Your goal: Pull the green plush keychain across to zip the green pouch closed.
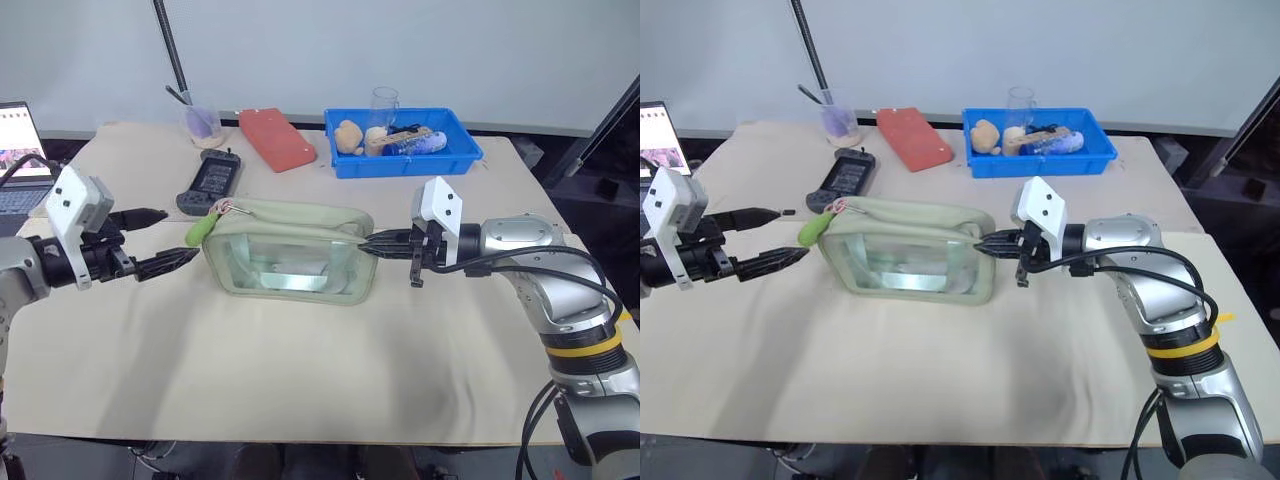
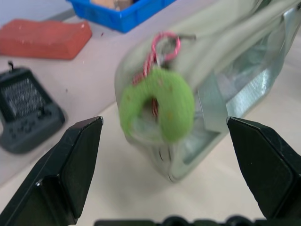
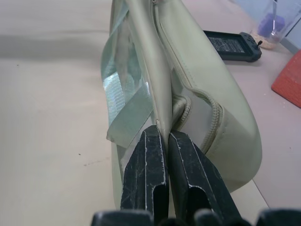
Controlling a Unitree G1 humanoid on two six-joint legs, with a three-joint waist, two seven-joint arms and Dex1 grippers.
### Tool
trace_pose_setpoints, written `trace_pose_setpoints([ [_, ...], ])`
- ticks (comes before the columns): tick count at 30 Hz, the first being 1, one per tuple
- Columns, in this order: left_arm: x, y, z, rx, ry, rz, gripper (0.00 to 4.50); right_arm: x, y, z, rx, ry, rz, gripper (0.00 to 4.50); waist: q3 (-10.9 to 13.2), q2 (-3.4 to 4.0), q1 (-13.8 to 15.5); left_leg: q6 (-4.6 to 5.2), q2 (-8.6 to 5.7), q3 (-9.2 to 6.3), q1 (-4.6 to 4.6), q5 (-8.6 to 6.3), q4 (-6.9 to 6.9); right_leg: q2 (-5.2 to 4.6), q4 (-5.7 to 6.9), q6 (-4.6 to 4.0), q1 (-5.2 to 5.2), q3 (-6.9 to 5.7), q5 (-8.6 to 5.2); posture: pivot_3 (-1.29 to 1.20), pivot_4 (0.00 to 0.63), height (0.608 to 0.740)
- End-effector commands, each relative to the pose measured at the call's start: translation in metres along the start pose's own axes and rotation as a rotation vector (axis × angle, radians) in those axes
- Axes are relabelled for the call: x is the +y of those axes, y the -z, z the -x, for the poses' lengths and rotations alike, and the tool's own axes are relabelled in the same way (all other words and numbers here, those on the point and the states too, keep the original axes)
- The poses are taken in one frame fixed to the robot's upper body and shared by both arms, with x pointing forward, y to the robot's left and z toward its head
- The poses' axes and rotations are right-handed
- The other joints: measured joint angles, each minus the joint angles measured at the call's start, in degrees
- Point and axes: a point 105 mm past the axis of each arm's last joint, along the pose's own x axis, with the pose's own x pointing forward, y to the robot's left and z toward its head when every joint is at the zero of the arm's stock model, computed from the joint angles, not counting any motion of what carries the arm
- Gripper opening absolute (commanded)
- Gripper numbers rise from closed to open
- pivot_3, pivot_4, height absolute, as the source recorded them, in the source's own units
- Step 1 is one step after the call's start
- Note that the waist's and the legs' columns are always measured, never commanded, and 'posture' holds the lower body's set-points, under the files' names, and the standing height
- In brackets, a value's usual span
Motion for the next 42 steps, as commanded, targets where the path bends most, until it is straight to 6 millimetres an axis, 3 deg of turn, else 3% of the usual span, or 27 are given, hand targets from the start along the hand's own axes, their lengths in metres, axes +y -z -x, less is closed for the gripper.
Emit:
trace_pose_setpoints([
  [1,-0.002,-0.006,-0.002,-0.033,-0.008,-0.052,4.5,-0.003,-0.013,0.001,-0.032,0.003,0.058,0.02,0.0,0.0,0.0,0.0,0.0,0.01,0.0,0.0,0.0,0.0,0.0,-0.01,0.0,0.0,0.0,0.0,0.15,0.74],
  [2,-0.001,-0.004,-0.005,-0.034,-0.01,-0.053,4.5,-0.003,-0.013,0.001,-0.033,0.004,0.06,0.02,0.0,0.0,-0.03,0.0,0.0,0.02,0.01,0.0,0.0,0.01,0.0,-0.02,0.0,0.0,0.01,0.0,0.15,0.74],
  [5,0.005,-0.004,-0.01,-0.056,-0.036,-0.059,3.62,-0.003,-0.014,0.001,-0.034,0.006,0.064,0.0,0.0,0.0,-0.11,0.0,0.01,0.03,0.04,0.0,-0.01,0.01,0.03,0.01,0.0,0.01,0.04,0.0,0.15,0.74],
  [12,0.008,-0.001,-0.011,-0.038,-0.02,-0.074,0.22,-0.003,-0.015,0.004,-0.035,0.019,0.066,0.0,0.0,0.0,-0.38,0.0,0.01,0.03,0.02,0.0,-0.02,0.02,0.0,0.28,-0.01,0.01,0.2,0.0,0.15,0.74],
  [13,0.008,-0.001,-0.011,-0.041,-0.018,-0.074,0.03,-0.003,-0.015,0.004,-0.036,0.021,0.067,0.0,0.0,0.0,-0.38,0.0,0.01,0.03,0.03,0.0,-0.02,0.02,0.0,0.28,-0.02,0.01,0.19,0.0,0.15,0.74],
  [20,0.013,-0.053,-0.011,-0.159,0.013,-0.101,0.03,-0.006,-0.014,0.006,-0.028,0.034,0.07,0.0,0.02,-0.04,-0.17,0.0,-0.01,0.02,0.0,0.0,-0.01,0.02,0.0,0.29,-0.01,0.0,0.19,0.0,0.15,0.74],
  [23,0.0,-0.072,-0.02,-0.176,0.081,-0.168,0.03,-0.006,-0.014,0.006,-0.027,0.035,0.072,0.0,0.02,-0.03,-0.24,0.0,-0.03,0.02,0.0,0.0,-0.02,0.02,-0.02,0.32,0.0,0.01,0.19,0.0,0.15,0.74],
  [28,-0.025,-0.063,-0.047,-0.099,0.188,-0.324,0.03,-0.007,-0.015,0.004,-0.031,0.036,0.077,0.0,0.02,-0.03,-0.35,0.0,-0.03,0.02,0.0,0.0,-0.04,0.04,-0.01,0.34,0.0,0.03,0.19,0.0,0.15,0.74],
  [34,-0.017,-0.048,-0.066,-0.074,0.143,-0.403,0.03,-0.006,-0.015,0.004,-0.031,0.045,0.081,0.0,0.02,-0.03,-0.34,0.0,-0.02,0.01,0.01,0.0,-0.04,0.06,0.0,0.33,0.0,0.04,0.19,0.0,0.15,0.74],
  [37,-0.02,-0.052,-0.062,-0.094,0.18,-0.39,1.02,-0.005,-0.014,0.006,-0.03,0.05,0.077,0.0,0.02,-0.03,-0.34,0.0,-0.03,0.0,-0.01,0.0,-0.03,0.06,0.0,0.33,0.0,0.04,0.19,0.0,0.15,0.74],
  [42,-0.013,-0.053,-0.049,-0.062,0.18,-0.388,3.37,-0.005,-0.011,0.007,-0.022,0.054,0.075,0.0,0.02,-0.03,-0.37,0.0,-0.02,0.0,-0.01,0.0,-0.03,0.06,-0.01,0.34,0.0,0.04,0.19,0.0,0.15,0.74],
])
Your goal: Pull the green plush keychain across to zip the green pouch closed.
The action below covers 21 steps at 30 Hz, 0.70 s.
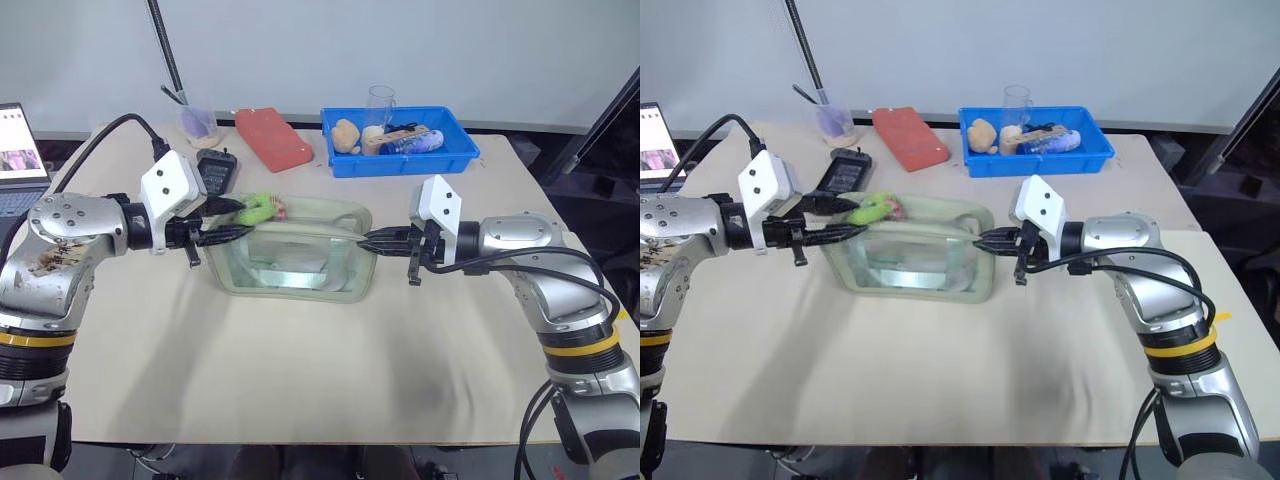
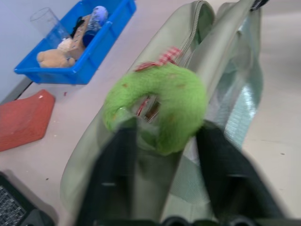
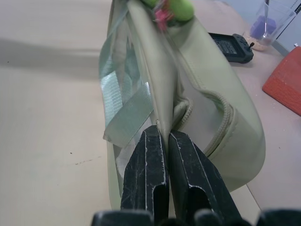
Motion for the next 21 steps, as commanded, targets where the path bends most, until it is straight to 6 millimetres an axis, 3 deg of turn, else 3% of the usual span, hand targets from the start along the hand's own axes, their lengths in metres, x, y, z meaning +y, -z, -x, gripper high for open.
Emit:
trace_pose_setpoints([
  [1,0.015,-0.009,0.022,0.012,-0.053,-0.035,3.95,-0.003,-0.01,0.007,-0.027,0.031,0.048,0.0,0.0,0.0,-0.05,0.0,0.0,0.0,0.0,0.0,0.0,0.0,0.0,0.0,0.0,0.0,0.0,0.0,0.15,0.74],
  [2,0.017,-0.007,0.026,0.029,-0.06,-0.031,4.35,-0.002,-0.009,0.007,-0.026,0.031,0.048,0.0,0.0,0.0,-0.1,0.0,0.0,0.0,0.01,0.0,0.0,0.0,0.0,0.0,0.0,0.0,0.0,0.0,0.15,0.74],
  [3,0.018,-0.003,0.03,0.048,-0.066,-0.027,4.46,-0.002,-0.009,0.006,-0.026,0.03,0.048,0.0,0.0,0.0,-0.12,0.0,0.01,0.0,0.01,0.0,0.0,0.0,0.01,0.0,-0.01,0.0,-0.01,0.0,0.15,0.74],
  [7,0.019,0.015,0.039,0.093,-0.096,0.005,4.46,-0.002,-0.01,0.006,-0.028,0.026,0.052,0.0,0.0,0.0,-0.09,0.0,0.01,0.01,0.03,0.0,-0.01,-0.01,0.01,0.0,-0.01,0.0,-0.01,0.0,0.15,0.74],
  [13,0.014,0.044,0.031,0.086,-0.13,0.072,4.46,-0.003,-0.013,0.004,-0.033,0.014,0.059,0.0,0.0,0.0,0.03,0.0,0.01,0.02,0.02,0.0,0.0,-0.03,0.01,-0.02,-0.01,-0.02,-0.01,0.0,0.15,0.74],
  [16,0.014,0.047,0.026,0.055,-0.145,0.095,3.65,-0.002,-0.014,0.005,-0.032,0.009,0.059,0.0,0.0,0.0,0.01,0.0,0.01,0.03,0.01,0.0,0.0,-0.03,0.02,-0.02,-0.01,-0.02,0.0,0.0,0.15,0.74],
  [21,0.012,0.047,0.024,0.044,-0.131,0.1,1.25,-0.003,-0.016,0.006,-0.028,0.008,0.062,0.0,0.0,0.0,-0.01,0.0,0.01,0.03,0.01,0.0,0.0,-0.03,0.01,-0.02,-0.02,-0.02,0.0,0.0,0.15,0.74],
])
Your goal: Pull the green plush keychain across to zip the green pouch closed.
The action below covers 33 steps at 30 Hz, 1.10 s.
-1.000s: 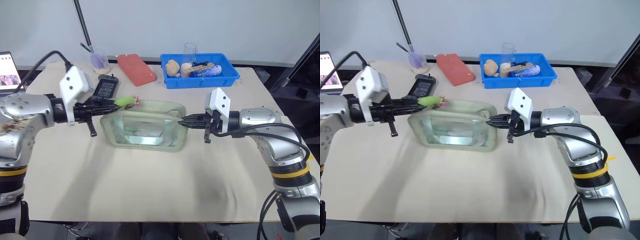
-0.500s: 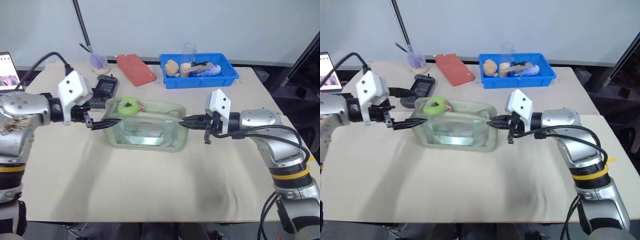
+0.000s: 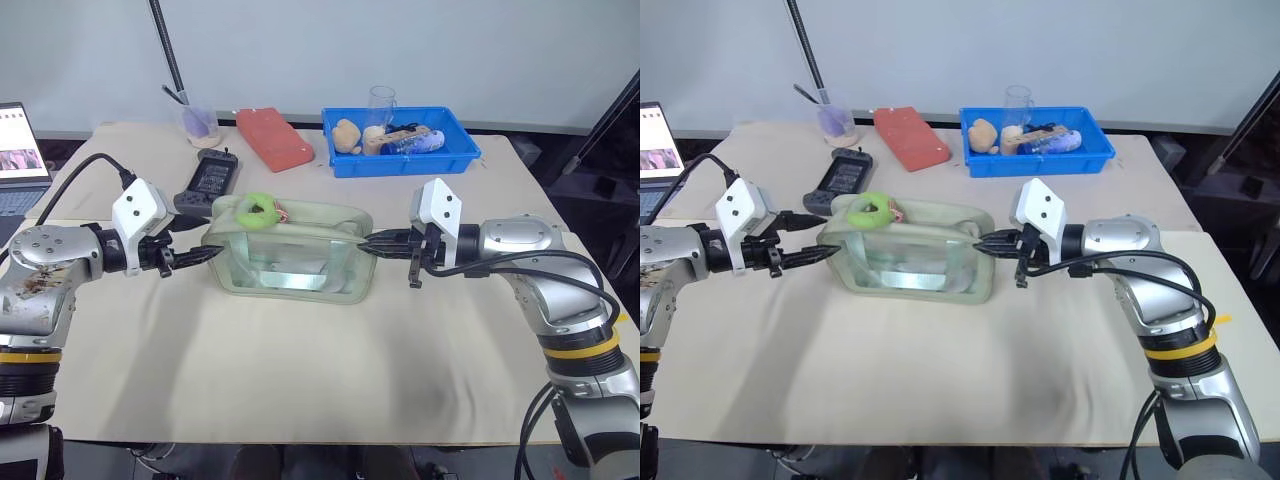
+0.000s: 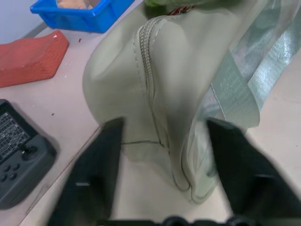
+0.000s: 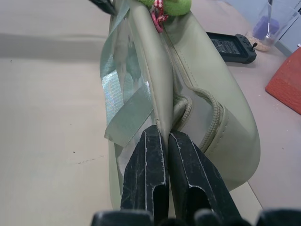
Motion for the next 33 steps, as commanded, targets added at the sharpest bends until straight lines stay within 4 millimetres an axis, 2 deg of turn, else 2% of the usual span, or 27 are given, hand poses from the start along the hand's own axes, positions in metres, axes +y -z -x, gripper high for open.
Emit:
trace_pose_setpoints([
  [1,0.003,-0.009,0.003,-0.034,-0.013,-0.031,0.79,-0.005,-0.017,0.006,-0.024,0.017,0.059,0.0,0.0,0.0,0.0,0.0,0.0,0.0,0.0,0.0,0.0,0.0,0.0,0.0,0.0,0.0,0.0,0.0,0.15,0.74],
  [2,0.002,-0.009,0.002,-0.034,-0.01,-0.03,0.26,-0.005,-0.017,0.006,-0.024,0.021,0.056,0.0,0.0,0.0,-0.01,0.0,0.0,0.0,0.0,0.0,0.0,0.0,0.0,0.0,0.0,0.0,0.0,0.0,0.15,0.74],
  [3,0.001,-0.009,0.002,-0.034,-0.007,-0.03,0.07,-0.007,-0.016,0.007,-0.007,0.03,0.068,0.0,0.0,0.0,-0.01,0.0,0.0,0.0,0.0,0.0,0.0,0.0,0.0,0.0,0.0,0.0,0.0,0.0,0.15,0.74],
  [5,0.001,-0.008,0.002,-0.031,-0.006,-0.027,0.07,-0.011,-0.012,0.009,0.034,0.049,0.107,0.0,0.0,0.0,0.01,0.0,0.0,0.0,0.0,0.0,0.0,0.0,0.0,0.0,0.0,0.0,0.0,0.0,0.15,0.74],
  [8,0.0,-0.009,0.002,-0.029,0.001,-0.022,0.0,-0.015,-0.013,0.016,0.054,0.056,0.108,1.14,0.0,0.0,0.07,0.0,-0.01,0.0,-0.01,0.0,0.0,-0.01,-0.01,-0.01,0.0,0.0,-0.01,0.0,0.15,0.74],
  [12,-0.003,-0.012,0.003,-0.029,0.011,-0.022,0.0,-0.025,-0.026,0.026,0.055,0.057,0.146,2.56,0.0,0.0,-0.02,0.0,0.0,0.01,0.0,0.0,0.0,-0.01,-0.01,-0.01,-0.01,0.0,-0.01,0.0,0.15,0.74],
  [16,-0.005,-0.015,0.004,-0.029,0.021,-0.021,0.0,-0.03,-0.067,0.017,-0.066,0.058,0.187,3.9,0.0,0.01,-0.34,0.0,0.03,0.04,0.0,0.0,-0.03,0.0,0.01,-0.01,-0.08,0.0,0.0,0.0,0.15,0.74],
  [18,-0.008,-0.017,0.004,-0.027,0.031,-0.017,0.0,-0.024,-0.082,0.0,-0.126,0.04,0.208,4.42,0.0,0.01,-0.38,0.0,0.07,0.04,0.02,0.0,-0.07,0.04,0.03,-0.04,-0.09,0.0,-0.01,0.0,0.15,0.74],
  [21,-0.011,-0.017,0.002,-0.022,0.042,-0.005,0.0,-0.014,-0.093,-0.032,-0.188,0.014,0.229,4.42,0.0,0.01,-0.37,0.0,0.08,0.02,0.01,0.0,-0.09,0.07,0.08,-0.08,-0.11,0.0,-0.02,0.0,0.15,0.74],
  [25,-0.017,-0.017,0.001,-0.009,0.056,0.002,0.0,-0.004,-0.093,-0.065,-0.181,-0.023,0.287,4.42,0.0,0.01,-0.11,0.0,0.06,0.03,-0.09,0.0,-0.07,0.04,0.11,-0.08,-0.19,0.0,-0.02,0.0,0.15,0.74],
  [33,-0.024,-0.019,0.001,-0.008,0.062,0.004,0.0,0.004,-0.096,-0.095,-0.163,-0.072,0.342,4.42,0.0,0.01,-0.07,0.0,0.04,0.02,-0.13,0.0,-0.06,0.03,0.14,-0.07,-0.23,-0.02,-0.02,0.0,0.15,0.74],
])
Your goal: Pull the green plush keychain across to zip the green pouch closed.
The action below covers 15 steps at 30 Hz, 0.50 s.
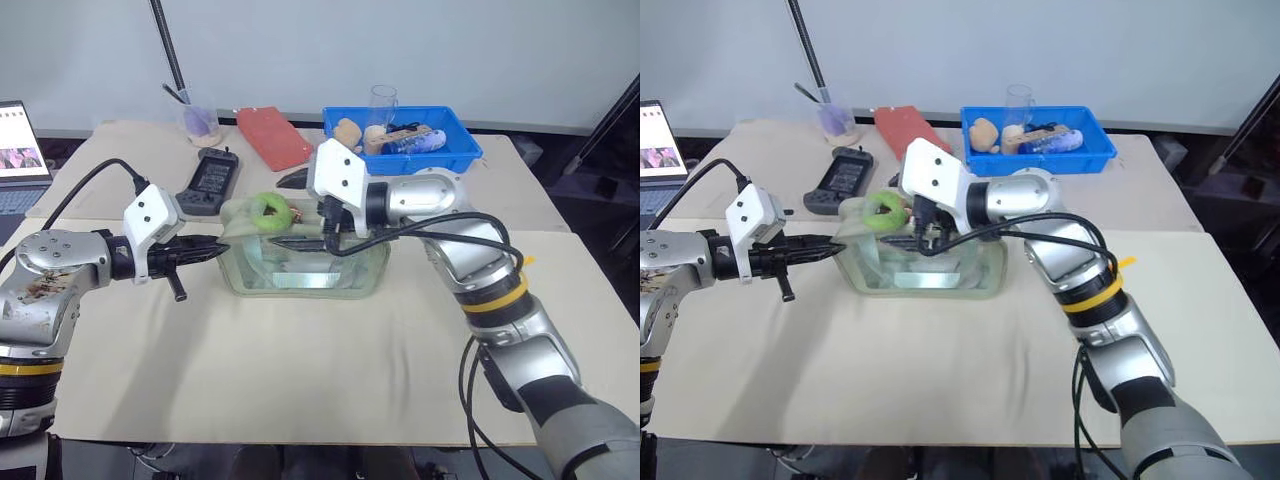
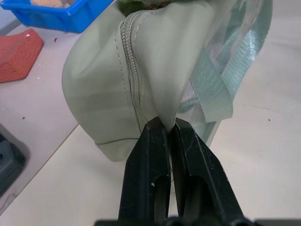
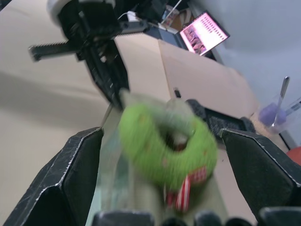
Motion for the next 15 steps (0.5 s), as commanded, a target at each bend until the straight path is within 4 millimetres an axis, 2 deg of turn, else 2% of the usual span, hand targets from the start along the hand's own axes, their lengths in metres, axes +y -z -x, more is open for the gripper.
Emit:
trace_pose_setpoints([
  [1,-0.0016,-0.0088,0.0043,-0.018,-0.006,-0.03,0.0,-0.0027,-0.009,-0.0028,-0.016,0.001,0.07,4.42,0.0,0.0,0.03,0.0,0.01,-0.02,0.0,0.0,-0.01,0.02,0.0,-0.01,0.0,-0.01,0.0,0.0,0.15,0.74],
  [4,-0.0034,-0.0075,0.0053,-0.014,-0.004,-0.028,0.0,-0.0022,-0.0071,-0.0032,-0.018,-0.013,0.066,3.66,0.0,0.0,0.05,0.0,0.0,-0.01,0.0,0.0,-0.01,0.0,0.01,-0.01,0.0,-0.01,-0.01,0.0,0.15,0.74],
  [7,-0.0041,-0.0065,0.0063,-0.012,-0.004,-0.025,0.0,0.0009,-0.013,-0.0017,-0.05,-0.033,0.04,2.59,0.0,0.0,-0.02,0.0,0.0,0.0,0.0,0.0,0.0,0.0,0.01,-0.02,0.0,-0.01,0.0,0.0,0.15,0.74],
  [8,-0.0041,-0.0059,0.0064,-0.011,-0.005,-0.025,0.0,0.0013,-0.0142,-0.0012,-0.056,-0.036,0.033,2.36,0.0,0.0,-0.03,0.0,0.01,0.0,0.01,0.0,-0.01,0.0,0.02,-0.02,0.0,-0.01,0.0,0.0,0.15,0.74],
  [13,-0.0035,-0.0058,0.005,-0.012,-0.003,-0.025,0.0,0.0003,-0.0103,0.0021,-0.046,-0.039,0.029,0.54,0.0,0.0,-0.03,0.0,0.01,0.0,0.01,0.0,-0.01,0.01,0.04,-0.03,-0.01,-0.01,-0.01,0.0,0.15,0.74],
  [15,-0.0032,-0.0061,0.0043,-0.013,0.0,-0.027,0.0,-0.0018,-0.0118,0.0064,-0.056,-0.036,0.009,0.01,0.0,0.0,-0.02,0.0,0.01,0.0,0.01,0.0,-0.01,0.0,0.04,-0.03,-0.01,-0.01,-0.01,0.0,0.15,0.74],
])
